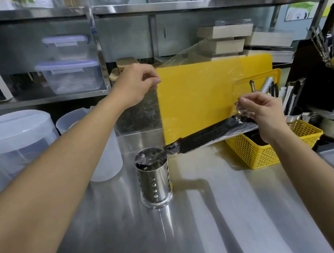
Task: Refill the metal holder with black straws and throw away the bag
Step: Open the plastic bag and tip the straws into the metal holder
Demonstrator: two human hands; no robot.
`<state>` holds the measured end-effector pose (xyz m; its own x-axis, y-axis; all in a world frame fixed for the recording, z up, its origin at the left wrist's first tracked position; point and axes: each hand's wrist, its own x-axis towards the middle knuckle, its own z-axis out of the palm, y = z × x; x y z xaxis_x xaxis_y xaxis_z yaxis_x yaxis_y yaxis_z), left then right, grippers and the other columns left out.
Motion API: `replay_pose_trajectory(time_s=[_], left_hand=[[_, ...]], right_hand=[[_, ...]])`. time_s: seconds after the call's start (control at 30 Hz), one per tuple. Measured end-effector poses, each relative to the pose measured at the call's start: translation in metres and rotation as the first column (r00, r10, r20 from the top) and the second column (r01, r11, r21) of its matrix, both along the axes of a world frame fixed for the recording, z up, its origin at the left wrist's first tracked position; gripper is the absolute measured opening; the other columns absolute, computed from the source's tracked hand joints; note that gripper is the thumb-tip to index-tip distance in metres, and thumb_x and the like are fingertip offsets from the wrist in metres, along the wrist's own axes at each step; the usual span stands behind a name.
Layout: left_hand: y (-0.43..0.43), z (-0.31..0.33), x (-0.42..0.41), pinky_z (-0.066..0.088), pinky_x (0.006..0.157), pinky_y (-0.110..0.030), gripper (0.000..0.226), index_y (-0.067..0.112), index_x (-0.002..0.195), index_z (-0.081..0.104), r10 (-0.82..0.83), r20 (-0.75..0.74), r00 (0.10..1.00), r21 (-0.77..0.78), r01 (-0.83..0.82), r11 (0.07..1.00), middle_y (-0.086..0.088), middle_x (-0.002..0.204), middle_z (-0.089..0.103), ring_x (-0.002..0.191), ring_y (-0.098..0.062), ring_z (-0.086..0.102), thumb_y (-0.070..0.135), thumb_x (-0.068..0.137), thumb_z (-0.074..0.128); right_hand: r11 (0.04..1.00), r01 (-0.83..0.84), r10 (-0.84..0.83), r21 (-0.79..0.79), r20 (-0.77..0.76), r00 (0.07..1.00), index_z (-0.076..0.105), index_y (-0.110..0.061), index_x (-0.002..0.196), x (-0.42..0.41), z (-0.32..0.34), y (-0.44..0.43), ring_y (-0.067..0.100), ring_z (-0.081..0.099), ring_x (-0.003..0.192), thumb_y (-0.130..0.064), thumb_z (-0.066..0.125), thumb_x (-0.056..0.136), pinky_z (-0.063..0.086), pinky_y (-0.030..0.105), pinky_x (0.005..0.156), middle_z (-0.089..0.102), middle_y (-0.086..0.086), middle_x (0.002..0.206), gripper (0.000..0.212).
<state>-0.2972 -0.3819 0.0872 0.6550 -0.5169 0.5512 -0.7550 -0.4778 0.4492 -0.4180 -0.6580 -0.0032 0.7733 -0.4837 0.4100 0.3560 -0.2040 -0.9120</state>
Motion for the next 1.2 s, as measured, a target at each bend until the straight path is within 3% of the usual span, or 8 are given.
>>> replay_pose_trajectory(time_s=[0.33,0.53,0.77,0.97,1.1,1.2], left_hand=[[0.012,-0.001,0.003,0.053,0.081,-0.046,0.013,0.008,0.083,0.068,-0.059,-0.098,0.993,0.0,0.059,0.998,-0.003,0.073,0.067,0.072,-0.023,0.064,0.019,0.086,0.062],[0.02,-0.005,0.01,0.052,0.081,-0.041,0.009,0.016,0.081,0.065,0.0,-0.049,0.999,-0.042,-0.002,0.999,-0.001,0.075,0.064,0.075,-0.02,0.063,0.019,0.088,0.059],[0.034,-0.014,0.022,0.046,0.068,-0.022,0.01,0.016,0.079,0.064,0.028,-0.112,0.993,-0.117,-0.041,0.992,0.005,0.068,0.064,0.064,-0.009,0.061,0.015,0.087,0.059],[0.051,-0.025,0.031,0.051,0.076,-0.036,0.01,0.013,0.079,0.062,0.022,-0.182,0.983,-0.191,-0.057,0.98,-0.002,0.068,0.063,0.064,-0.015,0.061,0.01,0.088,0.058],[0.059,-0.032,0.033,0.051,0.075,-0.033,0.014,0.016,0.077,0.061,0.022,-0.226,0.974,-0.236,-0.076,0.969,-0.003,0.069,0.062,0.057,-0.003,0.06,0.009,0.088,0.058],[0.064,-0.038,0.033,0.049,0.078,-0.038,0.014,0.015,0.078,0.061,0.028,-0.252,0.967,-0.279,-0.1,0.955,-0.005,0.071,0.062,0.065,-0.014,0.06,0.007,0.089,0.056]], right_hand=[[0.999,-0.001,0.0,-0.05,-0.025,1.0,0.065,-0.015,0.083,0.0,0.008,0.008,0.007,0.063,0.067,-0.013,0.063,0.086,0.047,0.025,0.067,0.07,-0.011,0.065,0.004],[0.994,-0.011,0.007,-0.105,-0.038,0.999,0.065,-0.018,0.081,0.009,0.022,0.015,0.007,0.063,0.067,-0.013,0.063,0.086,0.046,0.024,0.065,0.07,-0.011,0.065,0.008],[0.977,-0.03,0.016,-0.212,-0.068,0.998,0.064,-0.022,0.079,0.024,0.039,0.023,0.003,0.063,0.066,-0.013,0.062,0.087,0.046,0.025,0.068,0.07,-0.012,0.065,0.012],[0.948,-0.067,0.039,-0.311,-0.094,0.995,0.063,-0.023,0.08,0.036,0.056,0.035,-0.002,0.062,0.063,-0.014,0.062,0.087,0.046,0.025,0.068,0.068,-0.003,0.079,0.011],[0.934,-0.082,0.042,-0.349,-0.122,0.992,0.063,-0.022,0.079,0.044,0.065,0.043,-0.001,0.061,0.063,-0.015,0.062,0.088,0.046,0.023,0.066,0.067,-0.004,0.078,0.011],[0.917,-0.086,0.034,-0.39,-0.14,0.99,0.064,-0.019,0.082,0.051,0.071,0.048,-0.001,0.061,0.064,-0.017,0.061,0.088,0.045,0.02,0.063,0.066,-0.005,0.077,0.007]])
